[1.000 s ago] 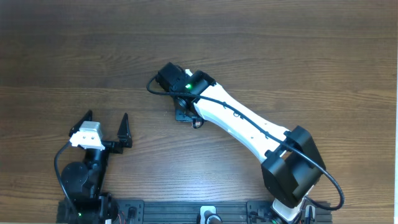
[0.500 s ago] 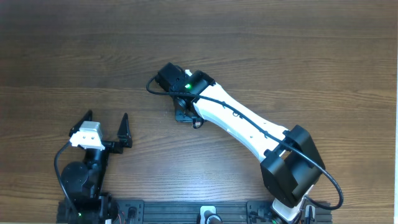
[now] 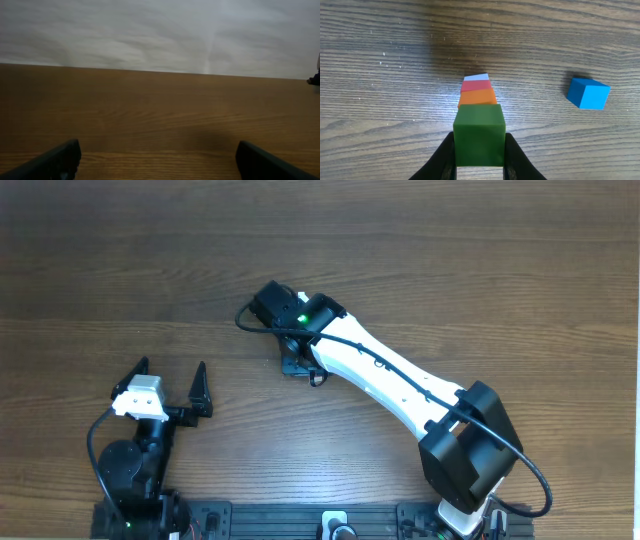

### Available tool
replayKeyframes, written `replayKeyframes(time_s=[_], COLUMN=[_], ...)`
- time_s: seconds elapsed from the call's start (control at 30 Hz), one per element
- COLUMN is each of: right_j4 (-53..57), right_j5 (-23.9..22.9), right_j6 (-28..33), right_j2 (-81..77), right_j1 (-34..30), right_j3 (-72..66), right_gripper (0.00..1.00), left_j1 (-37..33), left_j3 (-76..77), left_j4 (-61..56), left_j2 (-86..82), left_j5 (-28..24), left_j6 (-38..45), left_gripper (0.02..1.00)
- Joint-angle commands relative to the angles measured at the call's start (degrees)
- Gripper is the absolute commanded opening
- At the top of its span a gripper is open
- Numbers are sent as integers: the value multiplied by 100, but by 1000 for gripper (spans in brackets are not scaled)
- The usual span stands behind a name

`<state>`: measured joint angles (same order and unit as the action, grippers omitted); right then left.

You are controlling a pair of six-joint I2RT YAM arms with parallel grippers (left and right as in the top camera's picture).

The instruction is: Stack Cubes

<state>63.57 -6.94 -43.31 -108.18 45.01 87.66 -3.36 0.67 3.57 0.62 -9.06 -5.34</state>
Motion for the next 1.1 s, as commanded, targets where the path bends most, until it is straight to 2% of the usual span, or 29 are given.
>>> replayKeyframes(time_s=[0.03, 0.3, 0.43, 0.73, 0.83, 1.1], right_j4=[-13, -13, -13, -33, -35, 122], right_j5=[7, 7, 7, 4, -4, -63], right_j6=[31, 31, 31, 31, 35, 575], right_j2=[-177, -188, -188, -184, -107, 684], right_j1=[-24, -24, -24, -20, -50, -271], right_j3=[72, 72, 72, 79, 164, 636], right_gripper=[163, 215, 485, 993, 993, 991], left_j1=[-26, -26, -26, -26, -26, -26], left_j3=[-33, -33, -33, -33, -33, -33], left_j4=[-13, -13, -13, -13, -13, -13], left_j2=[-46, -46, -46, -46, -46, -46], left_j5=[-50, -50, -52, -50, -52, -52], left_j6=[105, 105, 105, 107, 107, 107], left_gripper=[1000, 1000, 1000, 1000, 1000, 1000])
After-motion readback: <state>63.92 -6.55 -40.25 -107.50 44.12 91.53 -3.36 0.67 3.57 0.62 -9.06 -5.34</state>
